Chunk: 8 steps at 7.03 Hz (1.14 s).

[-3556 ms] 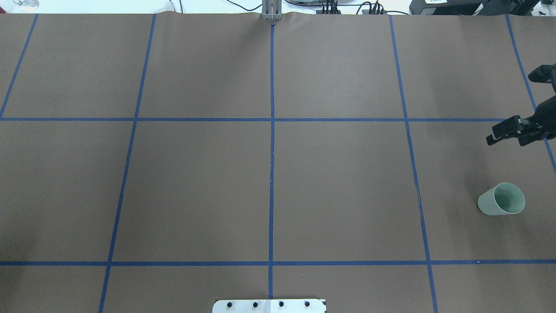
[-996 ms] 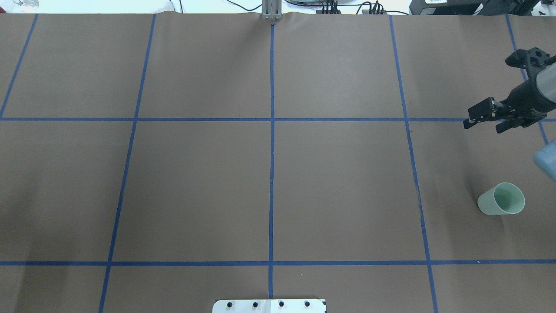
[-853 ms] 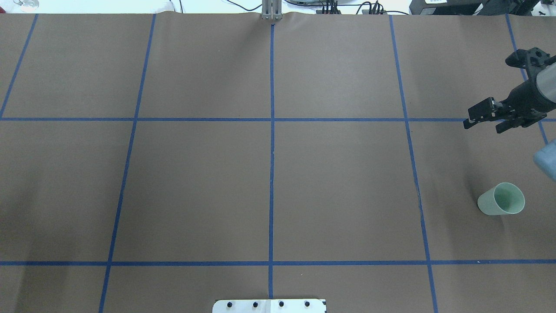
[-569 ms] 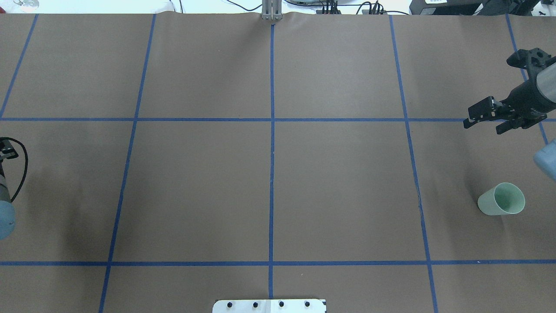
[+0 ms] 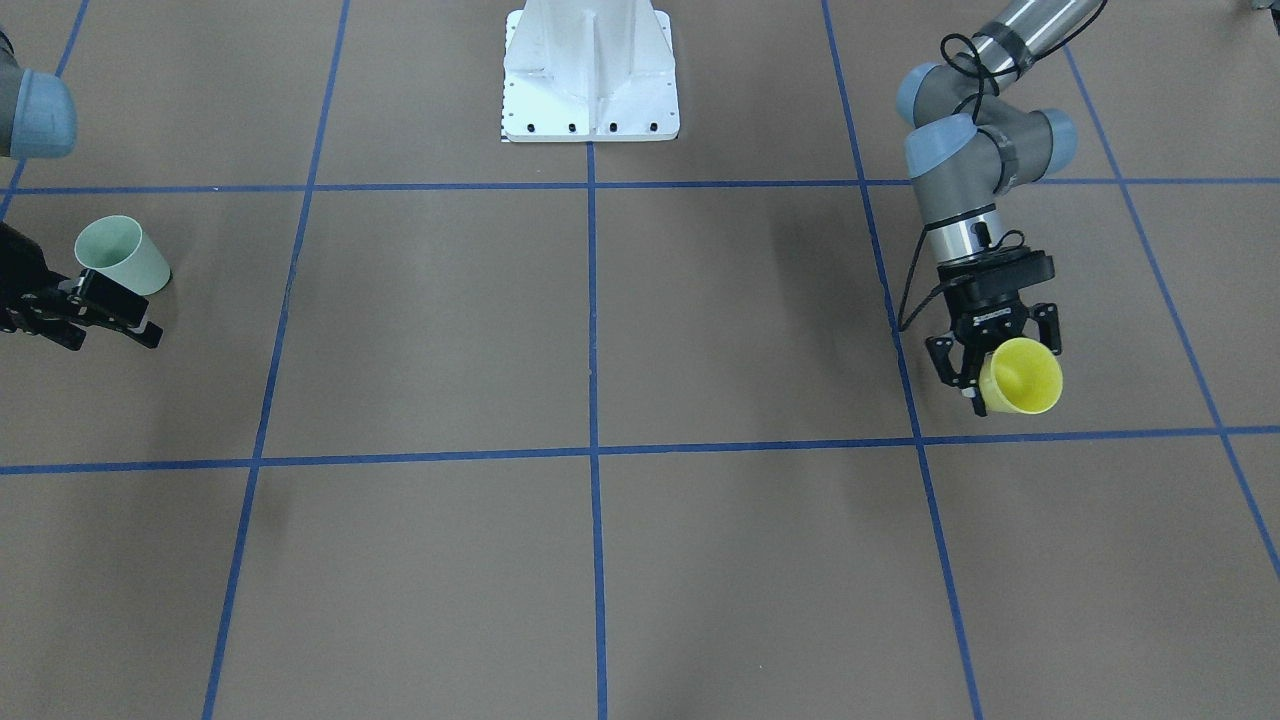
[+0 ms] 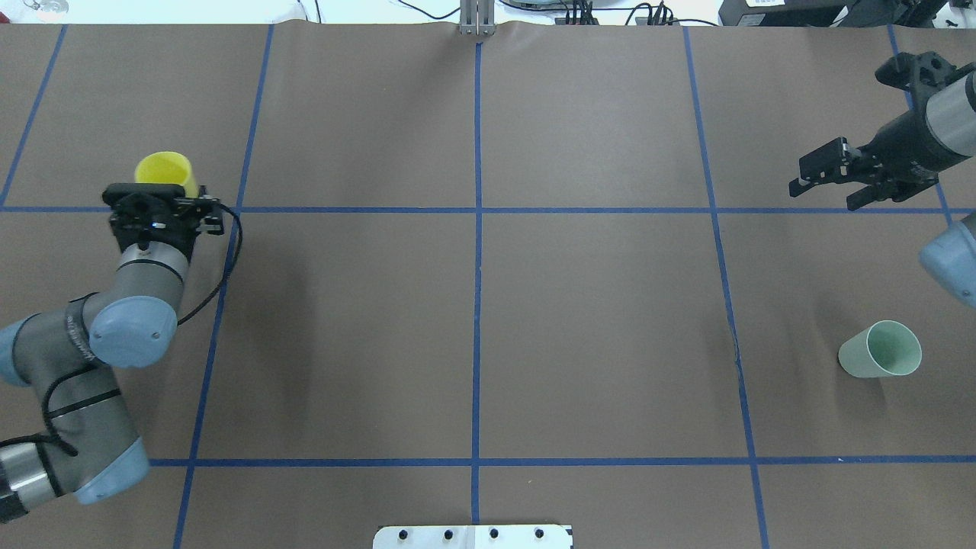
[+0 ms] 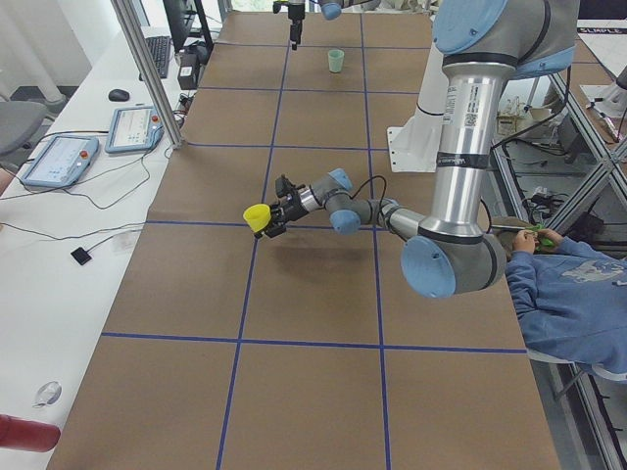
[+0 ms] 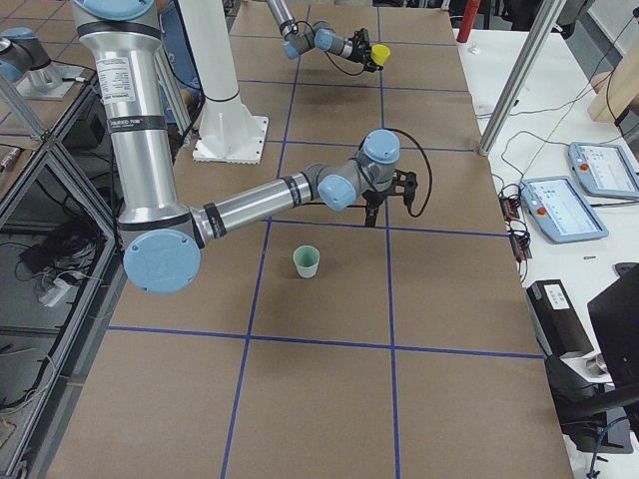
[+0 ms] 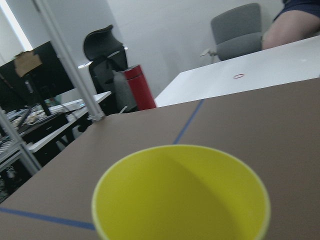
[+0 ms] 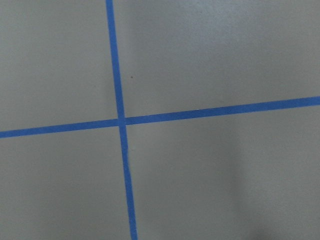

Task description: Transfer and stack yellow cup on green cup

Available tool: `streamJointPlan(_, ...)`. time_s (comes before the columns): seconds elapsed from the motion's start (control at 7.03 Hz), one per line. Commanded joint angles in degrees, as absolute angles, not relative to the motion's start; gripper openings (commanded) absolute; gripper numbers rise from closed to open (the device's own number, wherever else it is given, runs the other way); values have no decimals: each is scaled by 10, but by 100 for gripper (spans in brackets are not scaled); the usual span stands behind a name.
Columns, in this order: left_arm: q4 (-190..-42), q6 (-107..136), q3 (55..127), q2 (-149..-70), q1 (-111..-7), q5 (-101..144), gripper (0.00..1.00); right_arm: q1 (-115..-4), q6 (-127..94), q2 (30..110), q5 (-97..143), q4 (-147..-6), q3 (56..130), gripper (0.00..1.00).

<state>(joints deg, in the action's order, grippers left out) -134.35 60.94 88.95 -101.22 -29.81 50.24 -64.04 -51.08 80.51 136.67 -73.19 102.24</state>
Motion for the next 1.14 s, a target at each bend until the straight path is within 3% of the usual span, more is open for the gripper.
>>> streamJointPlan(0.0,-1532,425,828,-1102,-304,646,0,-639,-519,745,1366,-770,1027,100)
streamJointPlan(0.28,-1534,421,801,-1209,-308,723,0,-615,-572,712,1361,-780,1027,100)
streamJointPlan(1.0,-1538,342,765,-1320,-302,856,0,-545,-698,647,1350,-780,1050,100)
